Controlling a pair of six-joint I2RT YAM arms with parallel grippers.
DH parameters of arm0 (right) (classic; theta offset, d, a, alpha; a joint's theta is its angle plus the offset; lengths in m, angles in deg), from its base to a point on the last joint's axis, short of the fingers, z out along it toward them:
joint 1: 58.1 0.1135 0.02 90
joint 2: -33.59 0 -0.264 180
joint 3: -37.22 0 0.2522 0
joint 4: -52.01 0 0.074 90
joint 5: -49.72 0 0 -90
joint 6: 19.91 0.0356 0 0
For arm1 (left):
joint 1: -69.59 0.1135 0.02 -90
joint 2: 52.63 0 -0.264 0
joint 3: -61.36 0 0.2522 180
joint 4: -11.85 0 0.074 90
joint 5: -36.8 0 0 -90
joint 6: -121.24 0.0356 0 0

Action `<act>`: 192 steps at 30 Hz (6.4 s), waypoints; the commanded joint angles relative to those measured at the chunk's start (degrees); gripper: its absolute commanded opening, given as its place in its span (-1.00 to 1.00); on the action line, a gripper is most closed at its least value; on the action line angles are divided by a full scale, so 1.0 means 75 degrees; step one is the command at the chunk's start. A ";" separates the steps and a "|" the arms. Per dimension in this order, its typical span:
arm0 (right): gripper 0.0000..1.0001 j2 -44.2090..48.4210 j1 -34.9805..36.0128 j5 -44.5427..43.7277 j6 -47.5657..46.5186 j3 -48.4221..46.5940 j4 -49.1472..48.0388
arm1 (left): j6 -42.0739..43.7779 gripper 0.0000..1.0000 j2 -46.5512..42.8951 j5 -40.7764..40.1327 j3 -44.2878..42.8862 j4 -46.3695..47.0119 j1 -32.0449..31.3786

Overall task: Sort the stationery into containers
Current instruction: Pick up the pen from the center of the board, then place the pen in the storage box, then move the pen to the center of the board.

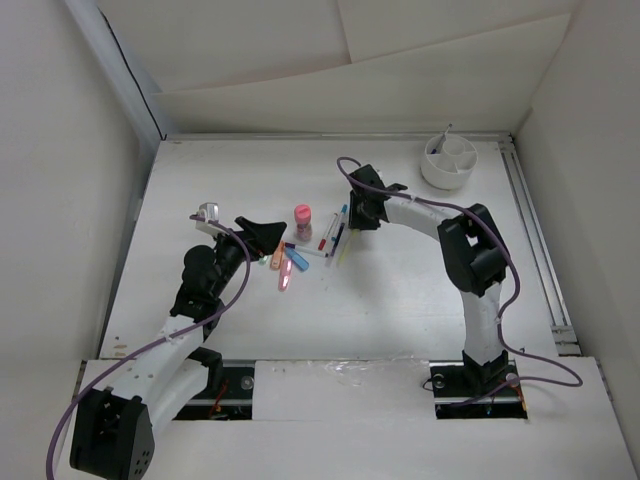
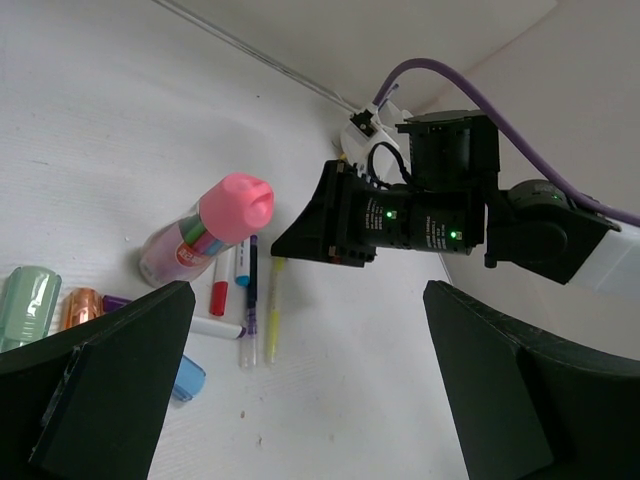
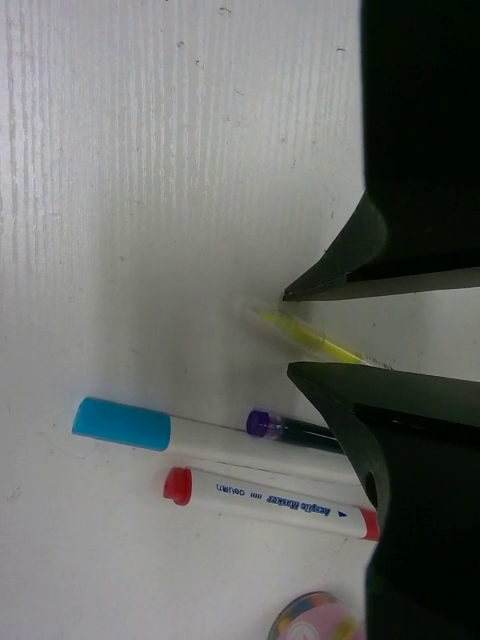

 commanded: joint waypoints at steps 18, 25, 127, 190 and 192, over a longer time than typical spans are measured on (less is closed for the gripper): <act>-0.99 0.0373 -0.0342 0.0387 0.0131 0.0104 -0.0879 | 0.0112 1.00 -0.0124 0.0058 -0.0225 0.0191 -0.0004; -1.00 0.1568 -0.0576 -0.0384 -0.0278 0.0362 -0.1547 | 0.0112 1.00 -0.0124 -0.0013 -0.0225 0.0191 -0.0004; -0.57 0.0973 0.0606 -0.1054 -0.1123 0.0444 -0.2111 | 0.0077 1.00 -0.0089 0.0468 -0.0084 0.0648 -0.0004; -0.49 0.0527 0.0946 -0.0878 -0.0701 0.0421 -0.1619 | 0.0077 1.00 -0.0158 0.0468 -0.0084 0.0648 -0.0004; -0.49 0.0527 0.0946 -0.0878 -0.0771 0.0421 -0.1619 | 0.0077 1.00 -0.0159 0.0468 -0.0084 0.0648 -0.0004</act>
